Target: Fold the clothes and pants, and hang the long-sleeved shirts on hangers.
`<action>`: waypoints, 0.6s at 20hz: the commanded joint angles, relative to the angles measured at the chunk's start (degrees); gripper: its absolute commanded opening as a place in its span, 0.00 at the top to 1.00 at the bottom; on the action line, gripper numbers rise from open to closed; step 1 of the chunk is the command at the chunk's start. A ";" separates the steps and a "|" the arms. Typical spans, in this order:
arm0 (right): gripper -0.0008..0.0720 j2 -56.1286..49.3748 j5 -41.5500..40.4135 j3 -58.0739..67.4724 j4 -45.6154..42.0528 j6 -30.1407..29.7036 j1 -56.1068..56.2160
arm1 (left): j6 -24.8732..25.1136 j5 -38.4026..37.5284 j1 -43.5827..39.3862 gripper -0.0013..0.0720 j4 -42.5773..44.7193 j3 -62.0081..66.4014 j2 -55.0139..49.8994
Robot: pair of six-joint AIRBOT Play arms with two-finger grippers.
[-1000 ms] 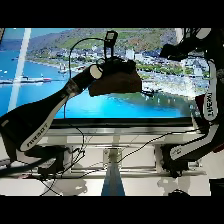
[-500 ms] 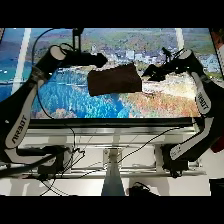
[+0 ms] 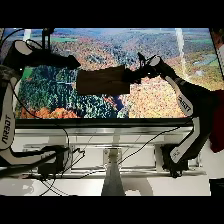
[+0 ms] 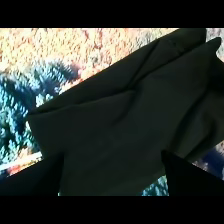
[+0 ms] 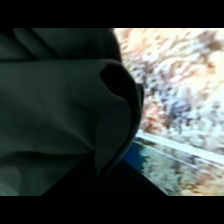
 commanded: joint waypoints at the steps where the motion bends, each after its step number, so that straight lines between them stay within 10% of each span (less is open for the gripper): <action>1: 0.97 0.37 2.75 1.84 0.59 -3.06 2.27 | 0.02 -2.73 2.25 0.04 5.55 0.04 0.46; 2: 0.97 1.11 4.90 3.26 0.28 -3.69 1.49 | 0.02 -2.75 2.78 0.09 9.01 0.04 1.03; 5: 0.97 5.90 9.25 7.15 -3.39 -3.52 -2.69 | 0.00 -4.04 4.70 0.88 17.42 0.04 4.81; 6: 0.97 8.41 9.73 7.76 -5.16 -2.40 -4.59 | -0.22 -4.59 5.33 0.96 17.25 0.04 6.05; 12: 0.97 28.79 18.45 7.89 -28.26 12.24 -20.61 | -0.24 -5.49 5.18 0.97 11.93 0.02 8.68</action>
